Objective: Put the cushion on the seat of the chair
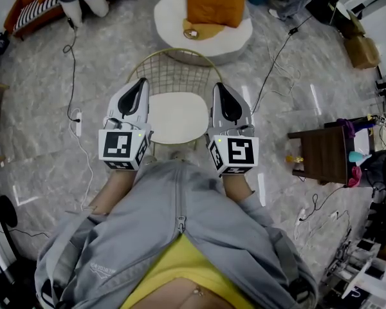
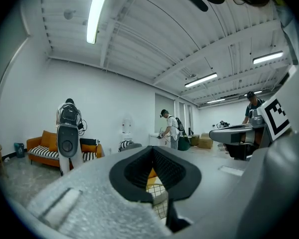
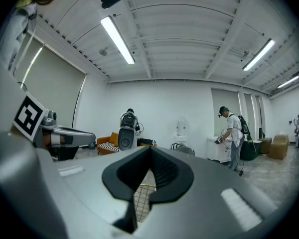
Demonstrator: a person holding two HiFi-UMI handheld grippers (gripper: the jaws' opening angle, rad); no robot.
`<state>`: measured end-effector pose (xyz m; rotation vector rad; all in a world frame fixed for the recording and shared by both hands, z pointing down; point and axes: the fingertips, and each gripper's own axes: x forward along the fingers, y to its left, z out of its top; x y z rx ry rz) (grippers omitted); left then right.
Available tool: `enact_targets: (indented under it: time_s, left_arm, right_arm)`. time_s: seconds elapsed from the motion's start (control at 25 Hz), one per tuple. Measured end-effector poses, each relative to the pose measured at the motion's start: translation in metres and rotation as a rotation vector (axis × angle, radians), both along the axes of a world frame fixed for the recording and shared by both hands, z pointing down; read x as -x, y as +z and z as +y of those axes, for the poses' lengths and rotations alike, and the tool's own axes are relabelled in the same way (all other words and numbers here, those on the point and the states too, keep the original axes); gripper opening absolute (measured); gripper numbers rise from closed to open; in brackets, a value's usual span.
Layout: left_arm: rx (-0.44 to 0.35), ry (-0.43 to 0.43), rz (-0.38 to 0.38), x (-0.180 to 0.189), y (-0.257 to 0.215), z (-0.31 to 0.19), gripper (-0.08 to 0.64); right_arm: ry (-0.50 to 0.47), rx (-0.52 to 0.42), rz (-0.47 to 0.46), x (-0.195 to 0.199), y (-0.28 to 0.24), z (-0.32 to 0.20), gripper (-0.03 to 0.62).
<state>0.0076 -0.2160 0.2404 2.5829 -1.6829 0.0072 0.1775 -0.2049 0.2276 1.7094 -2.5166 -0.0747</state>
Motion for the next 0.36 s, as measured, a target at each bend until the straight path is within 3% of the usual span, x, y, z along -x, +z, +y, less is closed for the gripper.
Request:
enact_targets:
  time_s: [0.36]
  left_arm:
    - [0.0,0.004,-0.004,-0.02,0.0,-0.009,0.006]
  right_arm:
    - [-0.007,0.002,-0.009,-0.017,0.002,-0.012,-0.002]
